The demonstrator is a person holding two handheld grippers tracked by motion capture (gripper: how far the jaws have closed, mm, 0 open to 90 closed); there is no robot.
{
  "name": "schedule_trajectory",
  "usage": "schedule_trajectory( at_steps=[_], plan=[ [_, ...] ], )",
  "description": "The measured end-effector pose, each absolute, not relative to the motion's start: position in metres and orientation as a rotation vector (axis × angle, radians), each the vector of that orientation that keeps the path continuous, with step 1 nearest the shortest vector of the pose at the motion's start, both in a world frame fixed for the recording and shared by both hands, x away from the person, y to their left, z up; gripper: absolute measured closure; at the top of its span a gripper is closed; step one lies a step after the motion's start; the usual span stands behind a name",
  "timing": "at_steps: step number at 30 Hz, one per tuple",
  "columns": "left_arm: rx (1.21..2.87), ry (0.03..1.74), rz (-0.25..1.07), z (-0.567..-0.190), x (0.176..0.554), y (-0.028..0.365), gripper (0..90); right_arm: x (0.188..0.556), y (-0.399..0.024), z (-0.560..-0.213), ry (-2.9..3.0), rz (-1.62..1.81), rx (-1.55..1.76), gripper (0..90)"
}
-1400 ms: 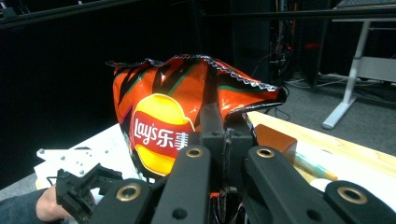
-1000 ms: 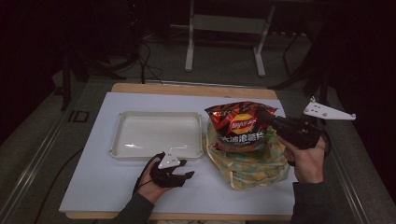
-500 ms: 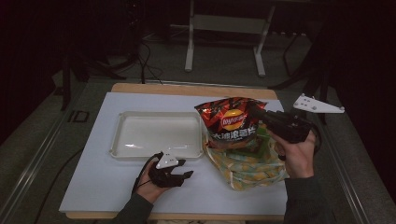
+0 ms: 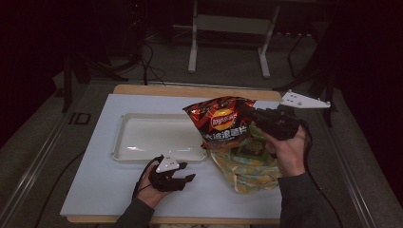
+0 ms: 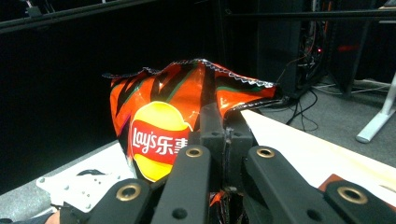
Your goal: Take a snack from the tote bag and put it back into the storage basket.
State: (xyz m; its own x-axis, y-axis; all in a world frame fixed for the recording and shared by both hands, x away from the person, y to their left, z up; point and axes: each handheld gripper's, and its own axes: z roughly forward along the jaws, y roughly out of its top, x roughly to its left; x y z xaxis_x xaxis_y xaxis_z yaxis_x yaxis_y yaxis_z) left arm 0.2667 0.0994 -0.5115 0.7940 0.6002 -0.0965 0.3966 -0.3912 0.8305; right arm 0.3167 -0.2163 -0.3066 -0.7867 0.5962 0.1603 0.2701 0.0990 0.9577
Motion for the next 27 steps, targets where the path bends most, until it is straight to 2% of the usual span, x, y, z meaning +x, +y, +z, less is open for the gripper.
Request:
schedule_trajectory(
  at_steps=[27],
  plan=[
    [2.027, 0.751, 0.280, -0.510, 0.266, 0.104, 46.3, 0.361, -0.166, -0.315, 2.043, 1.826, 0.961, 90.0]
  ],
)
